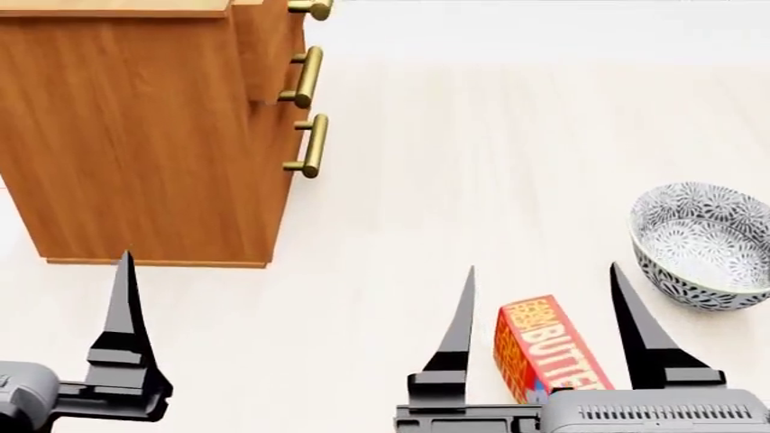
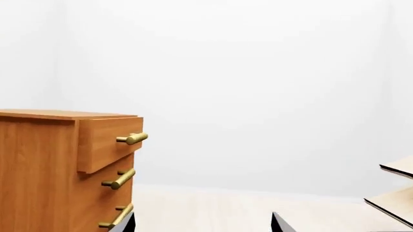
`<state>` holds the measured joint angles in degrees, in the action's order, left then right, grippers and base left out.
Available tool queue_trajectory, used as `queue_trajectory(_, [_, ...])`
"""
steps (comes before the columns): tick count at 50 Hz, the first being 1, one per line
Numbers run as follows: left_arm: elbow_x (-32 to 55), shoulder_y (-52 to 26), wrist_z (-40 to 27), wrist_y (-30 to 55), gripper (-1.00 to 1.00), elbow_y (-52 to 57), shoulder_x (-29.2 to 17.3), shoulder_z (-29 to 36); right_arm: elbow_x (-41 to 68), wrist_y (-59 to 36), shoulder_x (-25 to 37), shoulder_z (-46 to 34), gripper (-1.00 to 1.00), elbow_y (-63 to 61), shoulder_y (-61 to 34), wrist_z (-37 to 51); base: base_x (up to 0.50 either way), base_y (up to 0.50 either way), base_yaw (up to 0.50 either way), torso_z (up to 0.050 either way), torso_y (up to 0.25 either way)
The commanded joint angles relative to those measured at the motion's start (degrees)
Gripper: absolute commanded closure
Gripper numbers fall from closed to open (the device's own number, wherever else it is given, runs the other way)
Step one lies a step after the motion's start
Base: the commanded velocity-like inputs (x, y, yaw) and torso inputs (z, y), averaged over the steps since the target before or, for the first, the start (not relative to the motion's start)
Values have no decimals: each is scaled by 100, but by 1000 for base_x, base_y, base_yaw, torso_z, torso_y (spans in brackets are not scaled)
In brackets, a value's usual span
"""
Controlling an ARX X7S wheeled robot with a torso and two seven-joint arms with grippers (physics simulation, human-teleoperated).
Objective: Close the top drawer of the cabinet and put the bowl on top of it.
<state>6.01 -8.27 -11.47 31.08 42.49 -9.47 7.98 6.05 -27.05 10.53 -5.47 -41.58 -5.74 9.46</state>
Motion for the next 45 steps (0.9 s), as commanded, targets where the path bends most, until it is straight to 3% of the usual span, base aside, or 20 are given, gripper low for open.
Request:
queue_trajectory(1, [30,-17,-47,-20,-100,-28,-40,56,37,61,48,-38,-100,31,-2,26,500,0,0,0,0])
queue_trajectory(45, [231,52,-235,80,-100,336,-219,20,126,-64,183,-155,-100,-84,-80,231,500,0,0,0,1])
